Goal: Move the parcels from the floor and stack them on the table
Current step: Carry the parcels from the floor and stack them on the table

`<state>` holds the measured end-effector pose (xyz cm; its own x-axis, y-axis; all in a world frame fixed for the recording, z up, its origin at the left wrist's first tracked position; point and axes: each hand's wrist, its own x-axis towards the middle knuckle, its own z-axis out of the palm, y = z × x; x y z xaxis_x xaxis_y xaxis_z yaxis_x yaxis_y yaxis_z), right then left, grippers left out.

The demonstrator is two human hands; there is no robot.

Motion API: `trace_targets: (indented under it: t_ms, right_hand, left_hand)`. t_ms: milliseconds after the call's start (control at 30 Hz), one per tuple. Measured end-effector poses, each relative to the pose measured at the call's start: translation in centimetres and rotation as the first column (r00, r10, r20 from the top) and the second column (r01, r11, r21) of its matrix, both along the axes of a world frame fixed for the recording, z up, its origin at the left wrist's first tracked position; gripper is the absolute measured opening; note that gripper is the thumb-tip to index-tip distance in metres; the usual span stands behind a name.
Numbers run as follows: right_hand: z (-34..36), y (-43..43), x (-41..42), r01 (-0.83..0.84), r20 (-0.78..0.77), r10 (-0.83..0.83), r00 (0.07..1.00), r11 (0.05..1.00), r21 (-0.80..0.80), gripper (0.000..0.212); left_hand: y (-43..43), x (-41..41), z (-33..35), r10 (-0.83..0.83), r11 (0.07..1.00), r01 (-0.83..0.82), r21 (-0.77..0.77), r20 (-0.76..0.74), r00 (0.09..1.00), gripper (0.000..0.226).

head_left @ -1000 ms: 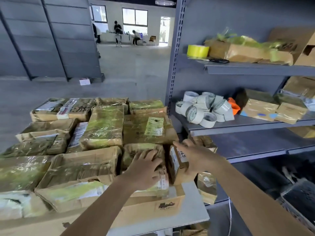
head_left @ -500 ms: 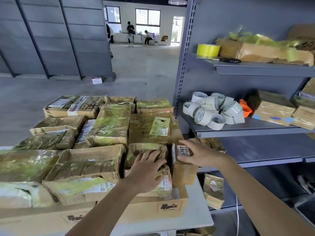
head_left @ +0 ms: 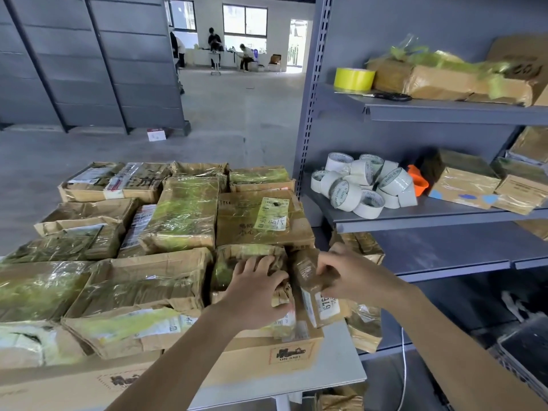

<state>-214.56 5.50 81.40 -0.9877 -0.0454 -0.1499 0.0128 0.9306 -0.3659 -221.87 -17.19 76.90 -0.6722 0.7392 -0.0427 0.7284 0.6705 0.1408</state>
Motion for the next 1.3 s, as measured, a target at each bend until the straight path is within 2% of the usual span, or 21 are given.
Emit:
trace_targets:
  t_ms: [67, 167, 333, 533, 700, 900, 1000, 1100, 1300]
  right_hand:
    - [-0.9, -0.4, 0.5, -0.006, 0.020, 0.006, 1.000, 1.000, 0.007, 0.027]
    - [-2.2, -0.3, 0.7, 0.068, 0.100, -0.061, 0.993, 0.995, -0.074, 0.033]
    - [-3.6, 0.3, -0.3, 0.288, 0.085, -0.277, 0.957, 0.939, -0.186, 0.035]
    - [-4.9, 0.1, -1.2, 0.271, 0.023, -0.273, 0.962, 0.934, -0.235, 0.041]
    - [-5.5, 0.6, -1.7, 0.396, 0.004, -0.415, 0.910, 0.866, -0.305, 0.038]
    - [-6.8, 0.6, -2.0, 0.489, 0.072, -0.489, 0.869, 0.828, -0.274, 0.052]
    - [-6.8, 0.6, -2.3, 0.506, 0.093, -0.498, 0.862, 0.831, -0.232, 0.045]
    - [-6.9, 0.4, -2.6, 0.477, 0.050, -0.477, 0.877, 0.854, -0.206, 0.034]
    - [-6.7, -0.6, -3.0, 0.471, 0.062, -0.468, 0.881, 0.863, -0.181, 0.042]
  left_hand:
    - [0.3, 0.1, 0.0, 0.014, 1.000, -0.015, -0.009, -0.027, 1.000, 0.067]
    - [0.6, 0.4, -0.2, 0.030, 0.999, -0.032, -0.015, -0.084, 0.996, 0.067]
    - [0.8, 0.4, -0.5, 0.045, 0.999, -0.048, -0.026, -0.113, 0.993, 0.066]
    - [0.8, 0.5, -0.6, 0.050, 0.998, -0.053, -0.016, -0.141, 0.989, 0.068]
    - [0.8, 0.5, -0.1, 0.076, 0.994, -0.068, 0.081, -0.101, 0.992, 0.070]
    - [0.7, 0.5, 0.2, 0.080, 0.993, -0.071, 0.100, -0.098, 0.992, 0.073]
    - [0.6, 0.6, 0.0, 0.068, 0.994, -0.057, 0.095, -0.119, 0.991, 0.073]
    - [0.5, 0.6, -0.4, 0.058, 0.996, -0.048, 0.072, -0.134, 0.989, 0.072]
    - [0.7, 0.5, -0.8, 0.037, 0.999, -0.036, 0.008, -0.154, 0.987, 0.068]
